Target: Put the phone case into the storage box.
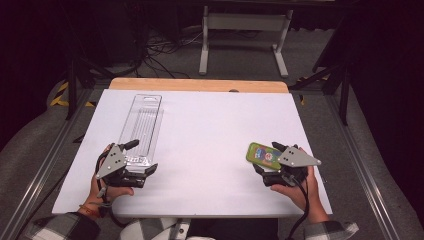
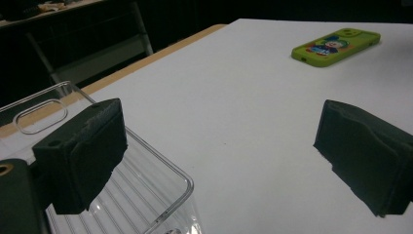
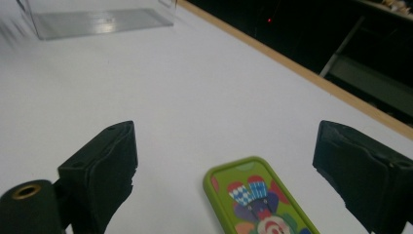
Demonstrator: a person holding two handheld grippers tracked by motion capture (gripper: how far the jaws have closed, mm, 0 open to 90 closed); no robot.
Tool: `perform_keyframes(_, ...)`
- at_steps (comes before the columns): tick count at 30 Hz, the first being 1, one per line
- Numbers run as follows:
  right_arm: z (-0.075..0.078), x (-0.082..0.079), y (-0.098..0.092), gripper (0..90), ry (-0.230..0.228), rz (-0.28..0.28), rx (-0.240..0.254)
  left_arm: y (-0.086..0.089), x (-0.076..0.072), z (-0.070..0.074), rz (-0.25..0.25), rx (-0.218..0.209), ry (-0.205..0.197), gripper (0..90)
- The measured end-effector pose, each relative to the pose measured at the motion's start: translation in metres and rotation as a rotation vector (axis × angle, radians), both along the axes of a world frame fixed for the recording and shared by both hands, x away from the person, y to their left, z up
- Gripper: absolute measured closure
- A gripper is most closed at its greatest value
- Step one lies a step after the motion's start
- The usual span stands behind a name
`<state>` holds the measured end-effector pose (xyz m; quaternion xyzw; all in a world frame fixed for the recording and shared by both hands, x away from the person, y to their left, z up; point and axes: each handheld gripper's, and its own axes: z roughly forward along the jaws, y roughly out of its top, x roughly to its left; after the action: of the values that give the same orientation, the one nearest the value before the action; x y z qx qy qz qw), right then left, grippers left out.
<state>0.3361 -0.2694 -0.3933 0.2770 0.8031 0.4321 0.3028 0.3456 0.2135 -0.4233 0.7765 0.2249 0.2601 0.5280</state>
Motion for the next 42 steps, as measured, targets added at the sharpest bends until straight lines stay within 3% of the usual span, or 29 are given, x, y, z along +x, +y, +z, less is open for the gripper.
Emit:
perform_keyframes(1, 0.0, 0.0, 0.0, 9.9, 0.0, 0.0, 0.0, 0.0, 0.0, 0.0, 0.0, 0.0, 0.0, 5.2)
perform_keyframes(2, 0.001, 0.007, -0.008, 9.4, 0.039, -0.002, -0.05, -0.001, -0.001, 0.0, 0.0, 0.007, 0.0, 5.2)
perform_keyframes(4, 0.001, 0.016, -0.017, 7.8, 0.1, -0.008, -0.081, -0.001, -0.001, -0.001, -0.004, 0.017, -0.003, 5.2)
perform_keyframes(10, -0.004, 0.04, -0.037, 6.9, 0.223, -0.036, -0.135, -0.003, -0.002, -0.003, -0.014, 0.035, 0.012, 4.8)
perform_keyframes(14, -0.008, 0.06, -0.046, 6.6, 0.335, -0.015, -0.18, -0.003, -0.004, -0.005, -0.024, 0.048, 0.019, 4.7)
perform_keyframes(15, -0.008, 0.06, -0.046, 6.6, 0.335, -0.015, -0.18, -0.003, -0.004, -0.005, -0.024, 0.048, 0.019, 4.7)
perform_keyframes(21, -0.023, 0.086, -0.048, 6.9, 0.514, 0.035, -0.322, -0.004, -0.008, -0.007, -0.023, 0.067, 0.023, 4.7)
perform_keyframes(24, -0.029, 0.094, -0.047, 6.8, 0.566, 0.037, -0.388, -0.005, -0.008, -0.007, -0.023, 0.07, 0.022, 4.7)
perform_keyframes(28, -0.034, 0.102, -0.047, 3.6, 0.611, 0.05, -0.42, -0.005, -0.009, -0.007, -0.031, 0.08, 0.027, 4.7)
perform_keyframes(33, -0.037, 0.109, -0.045, 6.8, 0.651, 0.081, -0.454, -0.005, -0.008, -0.008, -0.036, 0.073, 0.033, 4.7)
perform_keyframes(42, -0.034, 0.111, -0.043, 15.7, 0.65, 0.163, -0.485, -0.007, -0.009, -0.008, -0.046, 0.092, 0.031, 4.9)
